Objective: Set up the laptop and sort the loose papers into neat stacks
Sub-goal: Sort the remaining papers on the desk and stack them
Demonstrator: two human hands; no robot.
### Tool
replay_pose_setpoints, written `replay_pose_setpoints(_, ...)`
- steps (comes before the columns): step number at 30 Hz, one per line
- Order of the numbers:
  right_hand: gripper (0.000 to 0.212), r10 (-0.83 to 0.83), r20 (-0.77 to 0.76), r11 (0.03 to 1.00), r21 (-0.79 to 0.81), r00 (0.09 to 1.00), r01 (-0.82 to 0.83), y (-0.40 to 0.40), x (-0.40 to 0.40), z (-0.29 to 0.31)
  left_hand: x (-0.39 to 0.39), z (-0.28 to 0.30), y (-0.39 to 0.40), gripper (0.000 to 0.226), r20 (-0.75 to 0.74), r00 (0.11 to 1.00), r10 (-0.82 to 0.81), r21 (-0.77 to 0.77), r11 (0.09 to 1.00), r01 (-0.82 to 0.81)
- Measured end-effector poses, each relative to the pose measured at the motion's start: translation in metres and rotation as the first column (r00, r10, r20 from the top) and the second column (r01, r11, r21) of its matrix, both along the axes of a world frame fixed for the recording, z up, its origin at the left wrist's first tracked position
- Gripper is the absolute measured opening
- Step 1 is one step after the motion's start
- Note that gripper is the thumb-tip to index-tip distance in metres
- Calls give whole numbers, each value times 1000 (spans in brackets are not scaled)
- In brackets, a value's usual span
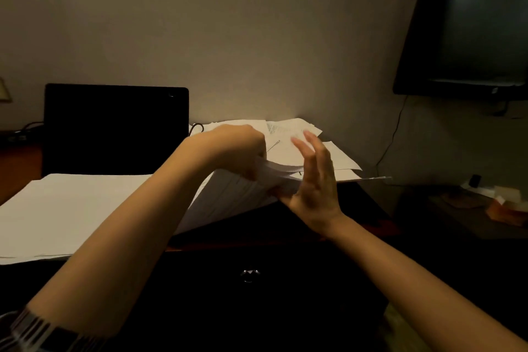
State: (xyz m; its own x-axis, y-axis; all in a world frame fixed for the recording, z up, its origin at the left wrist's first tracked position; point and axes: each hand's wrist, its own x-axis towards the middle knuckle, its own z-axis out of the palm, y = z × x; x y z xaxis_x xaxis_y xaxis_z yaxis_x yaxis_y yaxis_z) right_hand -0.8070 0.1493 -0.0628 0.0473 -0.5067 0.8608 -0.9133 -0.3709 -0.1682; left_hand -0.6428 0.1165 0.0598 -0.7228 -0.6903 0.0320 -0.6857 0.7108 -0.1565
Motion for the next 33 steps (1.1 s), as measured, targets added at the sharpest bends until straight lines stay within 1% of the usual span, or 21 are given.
replay_pose_setpoints(1,85,32,-14,997,71,999,-31,-1,0,6,1,3,2,23,14,1000,-2,-27,1000,2)
replay_pose_setpoints(2,77,80,-4,980,185,997,-78,-1,-1,12,2,7,5,27,17,1000,-9,-60,998,10)
replay_pose_setpoints(4,41,171,75,915,358,982,-187,0,-1,20,5,11,8,31,-1,999,-36,-139,990,35)
replay_pose_setpoints(5,28,181,128,902,372,975,-217,-1,-1,21,4,12,7,34,-25,999,-48,-186,982,43)
replay_pose_setpoints(8,17,162,344,933,251,925,-257,-5,-4,27,10,13,6,49,-193,974,-121,-408,913,32)
replay_pose_setpoints(9,11,171,450,940,192,877,-282,-6,-5,33,14,12,2,62,-287,940,-183,-501,865,15)
replay_pose_setpoints(11,6,175,657,941,109,734,-321,-8,-9,50,26,11,-8,95,-457,832,-314,-626,778,-51)
replay_pose_setpoints(13,9,163,744,954,48,648,-295,-8,-15,69,37,9,-22,117,-589,732,-344,-665,721,-196)
replay_pose_setpoints(14,8,164,756,962,20,634,-273,-6,-17,79,41,7,-28,123,-653,680,-333,-640,723,-261)
replay_pose_setpoints(15,9,184,776,961,-15,603,-275,-5,-19,87,43,4,-34,129,-730,605,-318,-578,761,-297)
replay_pose_setpoints(16,13,216,800,953,-48,561,-299,-3,-21,93,44,1,-37,135,-823,494,-281,-460,839,-289)
replay_pose_setpoints(17,17,240,818,944,-70,523,-323,-2,-22,99,44,-2,-40,143,-916,358,-182,-272,937,-219)
replay_pose_setpoints(18,18,254,827,938,-83,502,-338,-2,-22,102,43,-5,-40,148,-971,237,-32,-55,994,-92)
replay_pose_setpoints(19,18,265,829,933,-91,492,-348,-1,-21,104,44,-10,-41,148,-979,167,120,130,990,48)
replay_pose_setpoints(20,15,274,832,929,-99,482,-357,-1,-20,104,45,-14,-42,136,-961,151,233,256,955,151)
replay_pose_setpoints(21,11,293,836,922,-117,464,-370,-1,-19,103,45,-19,-42,112,-941,170,292,324,922,211)
replay_pose_setpoints(23,11,304,841,916,-127,448,-381,-1,-17,97,40,-36,-41,53,-935,195,296,339,906,254)
replay_pose_setpoints(24,12,293,843,915,-111,451,-388,-1,-17,91,36,-46,-41,36,-943,178,281,321,910,261)
replay_pose_setpoints(26,13,242,858,912,-41,454,-409,-2,-20,73,29,-68,-41,25,-953,108,284,303,914,269)
replay_pose_setpoints(29,17,133,865,888,113,484,-445,-2,-26,36,25,-99,-42,25,-943,35,332,331,913,239)
replay_pose_setpoints(33,29,89,859,853,196,505,-484,-4,-24,5,24,-126,-43,27,-926,42,376,377,907,190)
